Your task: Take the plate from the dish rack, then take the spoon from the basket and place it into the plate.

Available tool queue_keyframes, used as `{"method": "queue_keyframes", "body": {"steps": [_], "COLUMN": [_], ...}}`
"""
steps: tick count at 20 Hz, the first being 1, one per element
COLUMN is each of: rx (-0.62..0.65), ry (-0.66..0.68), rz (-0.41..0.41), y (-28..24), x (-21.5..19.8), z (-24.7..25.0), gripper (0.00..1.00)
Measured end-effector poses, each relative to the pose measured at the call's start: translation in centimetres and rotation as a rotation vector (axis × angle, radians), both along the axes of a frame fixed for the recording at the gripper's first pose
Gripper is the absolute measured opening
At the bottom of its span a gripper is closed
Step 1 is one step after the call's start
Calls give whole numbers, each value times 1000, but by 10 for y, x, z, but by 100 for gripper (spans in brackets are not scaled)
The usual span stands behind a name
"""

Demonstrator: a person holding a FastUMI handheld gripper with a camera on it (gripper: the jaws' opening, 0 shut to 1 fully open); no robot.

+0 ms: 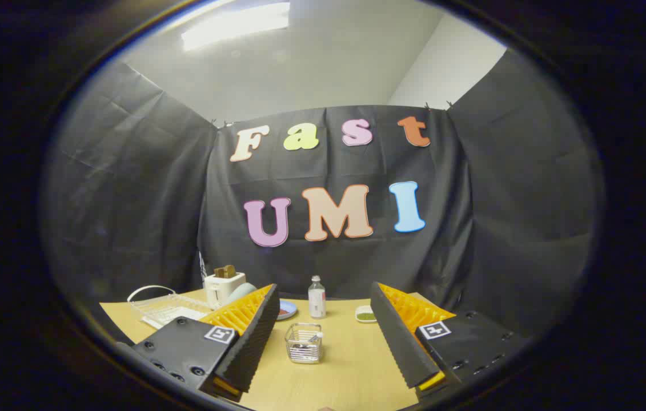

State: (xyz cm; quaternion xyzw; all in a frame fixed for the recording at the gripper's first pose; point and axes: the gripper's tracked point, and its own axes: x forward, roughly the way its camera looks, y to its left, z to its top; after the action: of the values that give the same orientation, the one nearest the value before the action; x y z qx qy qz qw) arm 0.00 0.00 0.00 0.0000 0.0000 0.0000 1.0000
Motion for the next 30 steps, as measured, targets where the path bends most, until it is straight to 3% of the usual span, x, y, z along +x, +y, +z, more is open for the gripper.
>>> {"method": "queue_keyframes", "body": {"steps": [9,30], "rx": [-50,13], "ry": [3,55], "rz": [-3,-81], "y": [4,-24], "x": [-4,-1], "z": [-1,-11], "gripper": [100,100]}}
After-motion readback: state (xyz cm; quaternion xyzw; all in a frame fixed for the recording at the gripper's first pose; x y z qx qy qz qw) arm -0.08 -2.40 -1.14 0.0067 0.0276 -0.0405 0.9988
